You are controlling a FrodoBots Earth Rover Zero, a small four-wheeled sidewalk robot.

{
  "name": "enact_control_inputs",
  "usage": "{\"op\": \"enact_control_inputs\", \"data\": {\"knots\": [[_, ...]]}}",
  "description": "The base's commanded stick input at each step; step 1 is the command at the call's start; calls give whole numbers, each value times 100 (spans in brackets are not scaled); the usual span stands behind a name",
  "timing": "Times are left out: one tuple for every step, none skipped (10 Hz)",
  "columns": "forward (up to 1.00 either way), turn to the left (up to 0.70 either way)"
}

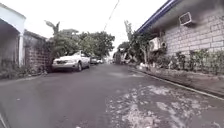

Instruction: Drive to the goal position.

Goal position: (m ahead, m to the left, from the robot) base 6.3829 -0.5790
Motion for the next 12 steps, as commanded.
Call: {"op": "enact_control_inputs", "data": {"knots": [[100, 0], [100, 0], [100, 0], [100, 0], [100, 0], [100, 0], [100, 0], [100, 0], [100, 0], [100, 0], [100, 0], [100, 0]]}}
